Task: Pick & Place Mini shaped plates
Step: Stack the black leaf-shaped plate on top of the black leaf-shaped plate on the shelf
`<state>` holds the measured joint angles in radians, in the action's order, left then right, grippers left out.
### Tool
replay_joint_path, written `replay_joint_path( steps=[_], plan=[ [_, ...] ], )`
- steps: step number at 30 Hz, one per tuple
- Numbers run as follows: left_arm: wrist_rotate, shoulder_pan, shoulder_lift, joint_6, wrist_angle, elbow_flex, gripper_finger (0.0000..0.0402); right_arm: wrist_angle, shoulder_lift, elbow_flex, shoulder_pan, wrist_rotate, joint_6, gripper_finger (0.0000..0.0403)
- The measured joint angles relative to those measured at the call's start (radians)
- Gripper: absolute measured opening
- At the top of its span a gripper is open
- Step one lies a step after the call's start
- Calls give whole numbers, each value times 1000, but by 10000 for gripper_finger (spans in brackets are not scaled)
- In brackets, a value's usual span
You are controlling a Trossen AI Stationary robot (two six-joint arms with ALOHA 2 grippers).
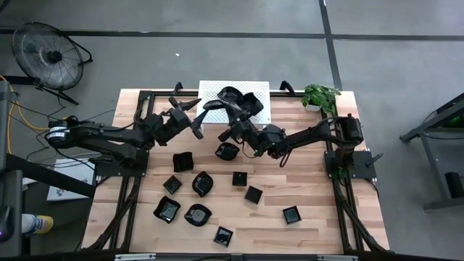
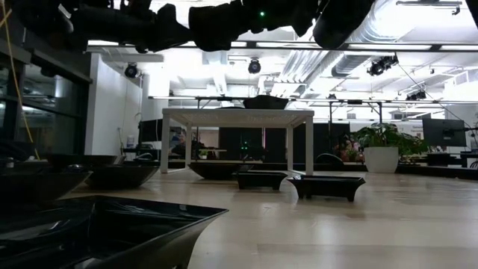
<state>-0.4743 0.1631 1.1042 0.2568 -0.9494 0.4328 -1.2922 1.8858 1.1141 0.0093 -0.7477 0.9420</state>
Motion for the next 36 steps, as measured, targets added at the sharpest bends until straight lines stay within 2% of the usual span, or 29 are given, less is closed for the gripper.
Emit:
replay_joint_path(
  steps=[9,22,28,36],
  plan=[
    [21,0,0,-12,-9,0,216,0,0,0,-23,51,-46,0],
    [71,0,0,0,-18,0,104,32,0,0,-23,75,-48,0],
    [71,0,0,0,-19,0,83,32,0,2,-29,64,-44,0],
    [64,0,0,0,-20,0,78,32,0,12,-37,68,-44,0]
  ],
)
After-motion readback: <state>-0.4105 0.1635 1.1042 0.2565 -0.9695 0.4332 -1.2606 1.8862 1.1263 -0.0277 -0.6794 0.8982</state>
